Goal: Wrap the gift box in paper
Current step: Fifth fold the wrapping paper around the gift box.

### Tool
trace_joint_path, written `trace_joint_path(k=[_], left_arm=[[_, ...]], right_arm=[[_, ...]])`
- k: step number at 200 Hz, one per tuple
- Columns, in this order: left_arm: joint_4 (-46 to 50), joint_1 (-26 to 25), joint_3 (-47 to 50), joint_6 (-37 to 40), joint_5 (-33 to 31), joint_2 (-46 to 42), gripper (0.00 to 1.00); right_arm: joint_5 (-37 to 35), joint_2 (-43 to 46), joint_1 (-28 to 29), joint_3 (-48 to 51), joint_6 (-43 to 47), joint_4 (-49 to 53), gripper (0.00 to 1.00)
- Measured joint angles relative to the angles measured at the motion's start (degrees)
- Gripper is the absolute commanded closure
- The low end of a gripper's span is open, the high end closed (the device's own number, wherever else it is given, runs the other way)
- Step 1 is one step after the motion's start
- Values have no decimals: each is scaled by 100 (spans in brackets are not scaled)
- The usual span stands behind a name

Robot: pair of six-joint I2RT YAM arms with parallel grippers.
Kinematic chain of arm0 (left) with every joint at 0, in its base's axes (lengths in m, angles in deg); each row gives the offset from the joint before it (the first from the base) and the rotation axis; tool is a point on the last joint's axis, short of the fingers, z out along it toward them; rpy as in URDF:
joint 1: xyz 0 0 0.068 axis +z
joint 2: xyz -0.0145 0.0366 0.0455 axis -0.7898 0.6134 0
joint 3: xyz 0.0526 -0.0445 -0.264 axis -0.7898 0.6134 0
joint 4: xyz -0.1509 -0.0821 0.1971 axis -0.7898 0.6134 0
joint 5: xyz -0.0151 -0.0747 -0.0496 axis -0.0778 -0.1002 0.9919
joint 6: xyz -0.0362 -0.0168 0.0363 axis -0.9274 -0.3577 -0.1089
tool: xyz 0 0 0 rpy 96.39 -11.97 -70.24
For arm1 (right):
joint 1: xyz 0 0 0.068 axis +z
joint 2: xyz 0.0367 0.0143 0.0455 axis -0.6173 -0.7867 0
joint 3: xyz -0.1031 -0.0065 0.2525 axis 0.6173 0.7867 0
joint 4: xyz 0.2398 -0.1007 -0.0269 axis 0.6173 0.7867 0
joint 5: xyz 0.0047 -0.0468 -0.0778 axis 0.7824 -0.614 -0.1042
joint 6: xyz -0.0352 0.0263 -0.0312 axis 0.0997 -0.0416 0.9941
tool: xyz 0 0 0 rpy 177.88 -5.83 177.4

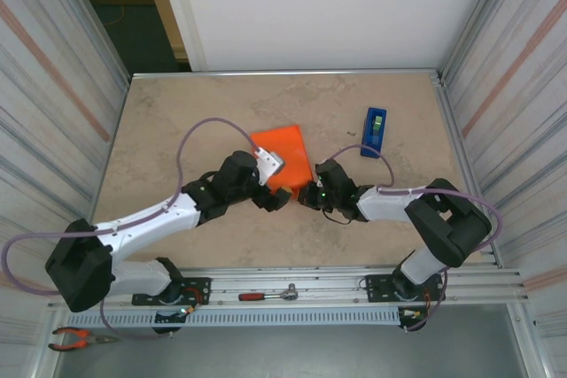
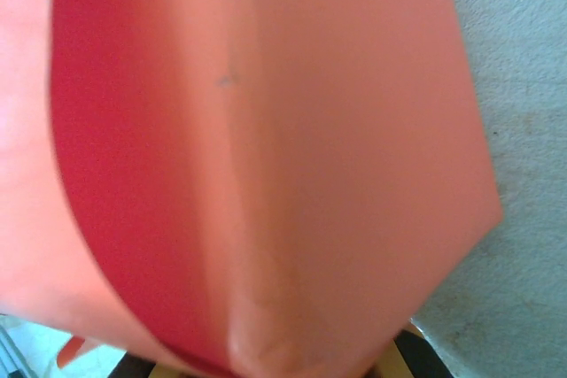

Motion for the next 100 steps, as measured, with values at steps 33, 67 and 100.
trace_joint_path(k=[33,67,100], left_arm=[[-129,0,166,1143,0,249,1],[-581,-46,404,1906,-83,424,1],[-992,-85,474,2409,-151,708,1]], right_arm=[[142,0,-92,-31,2,-20,100],[234,0,-129,-31,2,-44,100],[260,0,-131,-33,2,-72,100]])
